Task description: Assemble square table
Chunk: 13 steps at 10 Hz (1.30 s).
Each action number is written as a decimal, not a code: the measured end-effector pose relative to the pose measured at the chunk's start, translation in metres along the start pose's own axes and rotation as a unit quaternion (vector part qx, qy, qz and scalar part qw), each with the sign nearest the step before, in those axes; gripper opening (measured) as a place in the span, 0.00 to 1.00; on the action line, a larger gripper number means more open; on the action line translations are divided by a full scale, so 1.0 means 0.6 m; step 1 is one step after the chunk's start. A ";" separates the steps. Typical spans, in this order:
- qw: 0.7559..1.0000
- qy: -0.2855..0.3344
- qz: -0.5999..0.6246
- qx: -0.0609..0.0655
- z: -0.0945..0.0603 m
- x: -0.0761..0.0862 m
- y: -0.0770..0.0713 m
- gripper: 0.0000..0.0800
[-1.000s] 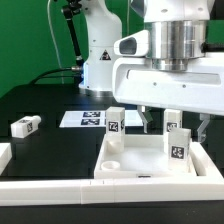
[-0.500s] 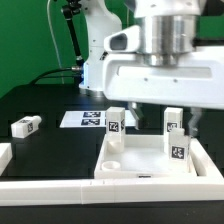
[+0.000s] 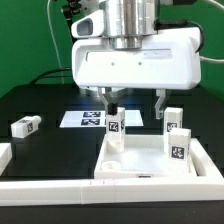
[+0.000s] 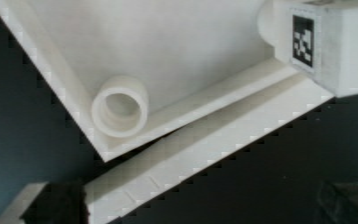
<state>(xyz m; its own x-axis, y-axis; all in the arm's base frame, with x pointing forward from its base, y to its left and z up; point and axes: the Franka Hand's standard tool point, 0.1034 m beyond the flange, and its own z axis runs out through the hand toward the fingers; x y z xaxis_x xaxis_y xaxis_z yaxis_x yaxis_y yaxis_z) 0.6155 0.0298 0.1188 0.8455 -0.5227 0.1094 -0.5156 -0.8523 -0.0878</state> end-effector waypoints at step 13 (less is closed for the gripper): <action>0.998 0.005 -0.069 0.000 0.002 0.002 0.166 0.81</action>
Offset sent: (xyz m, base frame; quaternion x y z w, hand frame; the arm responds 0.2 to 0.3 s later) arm -0.0233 -0.0255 -0.0039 0.0342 0.0083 -0.0247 0.9991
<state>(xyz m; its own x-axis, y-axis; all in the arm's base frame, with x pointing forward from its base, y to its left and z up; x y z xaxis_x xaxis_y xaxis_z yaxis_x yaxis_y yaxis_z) 0.5652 -0.0555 0.1088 0.9065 -0.4013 0.1308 -0.3952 -0.9159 -0.0711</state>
